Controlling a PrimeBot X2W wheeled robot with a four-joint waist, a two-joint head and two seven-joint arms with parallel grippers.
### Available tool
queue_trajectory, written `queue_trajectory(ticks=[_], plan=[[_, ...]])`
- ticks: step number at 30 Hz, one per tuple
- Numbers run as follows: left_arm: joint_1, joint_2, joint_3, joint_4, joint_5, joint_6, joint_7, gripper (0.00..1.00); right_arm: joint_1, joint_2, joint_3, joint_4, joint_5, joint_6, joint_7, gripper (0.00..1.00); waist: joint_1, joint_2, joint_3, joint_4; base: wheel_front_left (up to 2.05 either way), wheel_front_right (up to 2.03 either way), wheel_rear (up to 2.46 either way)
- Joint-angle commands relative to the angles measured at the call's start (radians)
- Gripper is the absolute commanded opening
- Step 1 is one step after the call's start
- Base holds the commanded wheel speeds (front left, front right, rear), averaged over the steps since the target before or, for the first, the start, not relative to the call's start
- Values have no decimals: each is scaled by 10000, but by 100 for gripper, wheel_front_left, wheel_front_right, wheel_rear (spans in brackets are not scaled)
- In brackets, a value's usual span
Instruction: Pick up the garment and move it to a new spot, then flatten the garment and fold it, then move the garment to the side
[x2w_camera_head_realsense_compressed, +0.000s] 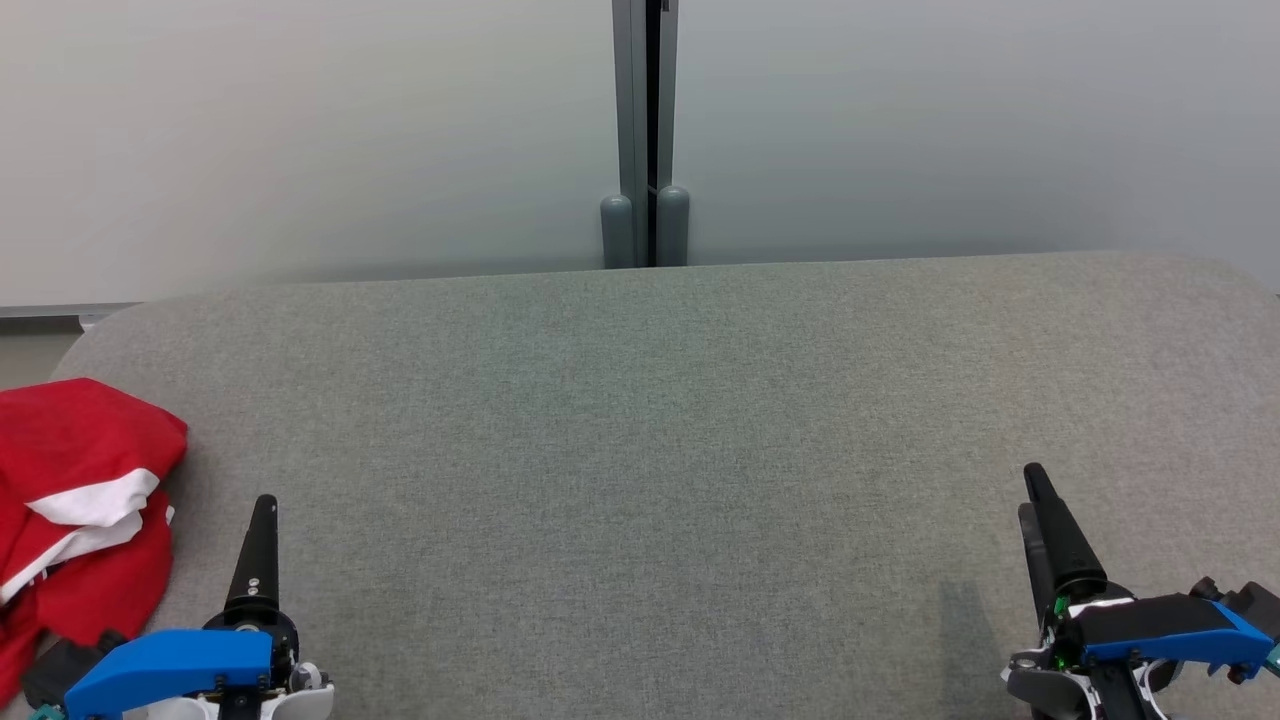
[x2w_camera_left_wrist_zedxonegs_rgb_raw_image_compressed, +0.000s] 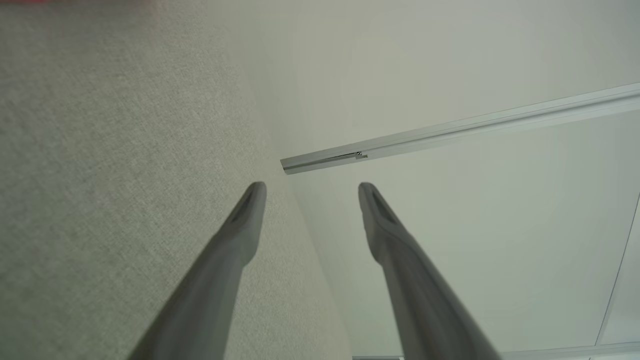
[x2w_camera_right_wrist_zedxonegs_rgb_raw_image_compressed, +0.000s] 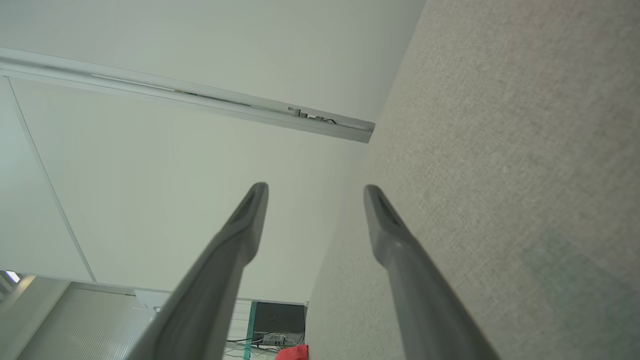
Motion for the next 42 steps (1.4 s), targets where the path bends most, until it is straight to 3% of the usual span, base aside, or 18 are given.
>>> queue_trajectory(ticks=[1, 22, 35, 42], plan=[[-359, 151, -34, -93, 508, -21, -117, 100, -397, -55, 81, -113, -442, 14, -131, 100, 0, -1, 1, -10, 0, 0, 0], [-472, 551, -301, 53, 4351, -44, -950, 100, -621, -90, 358, -193, -4416, 18, -963, 100, 0, -1, 50, -119, 0, 0, 0], [-546, 780, -533, 321, 6326, -57, -1383, 100, -801, -108, 214, -148, -6549, 20, -1396, 100, 0, -1, 55, -208, 0, 0, 0], [-507, 1025, -976, 320, 7120, -64, -1599, 100, -871, -115, 627, 115, -7990, 21, -1608, 100, 0, -1, 99, -227, 0, 0, 0]])
